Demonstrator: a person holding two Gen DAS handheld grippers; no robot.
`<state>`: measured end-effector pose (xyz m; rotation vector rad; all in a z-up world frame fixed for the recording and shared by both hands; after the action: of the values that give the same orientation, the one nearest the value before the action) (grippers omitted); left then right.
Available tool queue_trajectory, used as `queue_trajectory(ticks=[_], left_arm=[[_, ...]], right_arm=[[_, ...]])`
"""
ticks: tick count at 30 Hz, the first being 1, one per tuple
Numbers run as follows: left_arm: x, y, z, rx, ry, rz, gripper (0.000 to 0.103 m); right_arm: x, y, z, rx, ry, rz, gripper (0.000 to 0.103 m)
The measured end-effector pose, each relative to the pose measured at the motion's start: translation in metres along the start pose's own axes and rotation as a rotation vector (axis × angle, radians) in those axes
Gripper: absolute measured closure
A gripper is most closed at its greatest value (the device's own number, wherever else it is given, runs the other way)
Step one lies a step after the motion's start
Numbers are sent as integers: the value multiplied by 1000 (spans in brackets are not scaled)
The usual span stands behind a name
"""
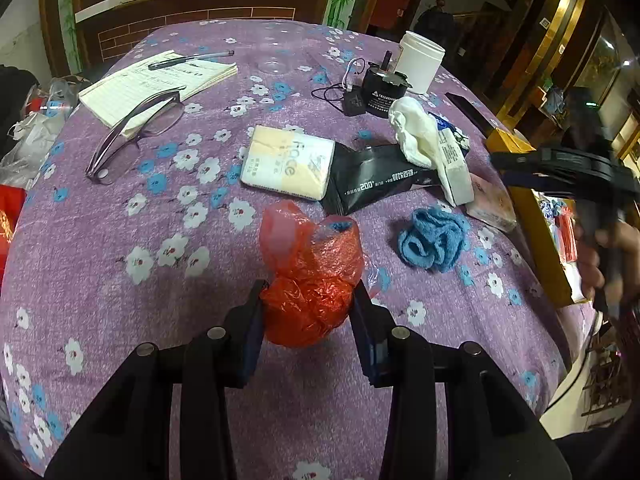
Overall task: Organize soft objects
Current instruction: 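Grasp the red plastic bag with the left tool while the right tool grasps the pink tissue pack, then carry the red plastic bag and pink tissue pack over the tray with both tools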
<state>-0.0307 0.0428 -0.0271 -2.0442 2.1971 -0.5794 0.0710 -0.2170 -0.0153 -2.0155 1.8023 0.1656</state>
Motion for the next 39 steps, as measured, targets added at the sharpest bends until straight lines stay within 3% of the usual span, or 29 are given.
queue_trajectory(ticks=[4, 8, 11, 13, 15, 20, 23, 24, 25, 31, 39], left_arm=[[0, 2, -1, 2, 9, -3, 66], [3, -1, 2, -2, 22, -4, 66], [10, -6, 4, 0, 30, 8, 66], [15, -10, 6, -2, 34, 16, 66], [20, -11, 7, -4, 38, 28, 66], [32, -12, 9, -9, 40, 56, 66], [36, -11, 8, -8, 39, 61, 66], [37, -10, 8, -9, 40, 61, 66], [38, -10, 8, -9, 39, 62, 66], [54, -8, 8, -7, 46, 86, 66], [90, -14, 8, -3, 65, 150, 66]], right_arm=[[9, 4, 23, -86, -29, 24, 31], [-13, 33, 18, -142, -90, -43, 27], [-36, 56, 21, -189, -27, -181, 24], [-42, 58, 20, -169, 30, -233, 25], [-38, 51, 19, -131, 123, -254, 25], [-26, 44, 32, -143, 163, -264, 25], [-23, 57, 37, -169, 111, -237, 32], [-22, 62, 38, -168, 128, -242, 48], [-22, 65, 39, -167, 141, -243, 50], [-30, 88, 20, -129, 70, -168, 52], [-44, 103, 2, -96, -14, -186, 52]])
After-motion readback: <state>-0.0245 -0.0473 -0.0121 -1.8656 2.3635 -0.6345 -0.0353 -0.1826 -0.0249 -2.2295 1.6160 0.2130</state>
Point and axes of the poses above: each gripper's, at about its wrist camera, not at the fingertips, and z roughly the way its jaws point, x to its right, y to its underside, the point moved 9 cm from there along z, roughly the way its jaws point, and after that the axes turned 12 degrees about -x, right-handed, at the moved point
